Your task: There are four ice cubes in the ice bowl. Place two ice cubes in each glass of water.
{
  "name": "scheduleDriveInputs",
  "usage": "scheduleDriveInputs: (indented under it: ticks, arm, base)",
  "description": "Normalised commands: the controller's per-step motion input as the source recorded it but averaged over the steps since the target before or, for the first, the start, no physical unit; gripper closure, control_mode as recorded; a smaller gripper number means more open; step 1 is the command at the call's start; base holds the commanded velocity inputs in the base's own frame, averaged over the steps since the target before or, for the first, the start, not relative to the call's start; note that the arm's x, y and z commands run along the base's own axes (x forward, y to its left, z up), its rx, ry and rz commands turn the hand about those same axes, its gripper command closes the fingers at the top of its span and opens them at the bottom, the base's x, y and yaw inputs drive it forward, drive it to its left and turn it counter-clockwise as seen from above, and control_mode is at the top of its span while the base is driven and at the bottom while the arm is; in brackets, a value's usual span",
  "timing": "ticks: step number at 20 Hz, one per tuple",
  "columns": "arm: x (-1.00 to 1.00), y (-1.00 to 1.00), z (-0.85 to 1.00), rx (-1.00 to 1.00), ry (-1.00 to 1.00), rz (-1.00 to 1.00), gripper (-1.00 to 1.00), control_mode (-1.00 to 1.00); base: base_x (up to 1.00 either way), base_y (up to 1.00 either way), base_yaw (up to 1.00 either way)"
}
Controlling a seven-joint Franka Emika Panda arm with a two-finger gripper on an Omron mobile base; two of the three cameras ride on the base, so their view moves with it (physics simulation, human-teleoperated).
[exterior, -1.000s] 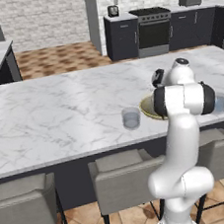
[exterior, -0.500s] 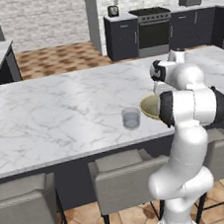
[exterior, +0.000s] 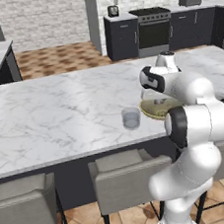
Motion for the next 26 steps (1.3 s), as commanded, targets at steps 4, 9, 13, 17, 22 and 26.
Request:
scheduleDriveInputs:
  ticks: [4, 9, 13, 17, 22, 26]
  arm:
    - [-0.06, 0.70, 0.00, 0.00, -0.17, 0.00, 1.00, -1.00]
    - [0.01, 0.46, 0.00, 0.00, -0.14, 0.00, 1.00, -1.00]
    - [0.20, 0.18, 0.00, 0.00, -0.04, 0.00, 1.00, -1.00]
    - [0.35, 0.11, 0.00, 0.01, -0.01, 0.00, 1.00, -1.00]
    - [0.35, 0.13, 0.00, 0.00, 0.00, 0.00, 1.00, -1.00]
    - [0.26, 0.10, 0.00, 0.00, 0.00, 0.00, 1.00, -1.00]
  base:
    - [0.00, 0.00, 0.00]
    - [0.00, 0.00, 0.00]
    - [0.00, 0.00, 0.00]
    - [0.00, 0.00, 0.00]
    - [0.00, 0.00, 0.00]
    - [0.00, 0.00, 0.00]
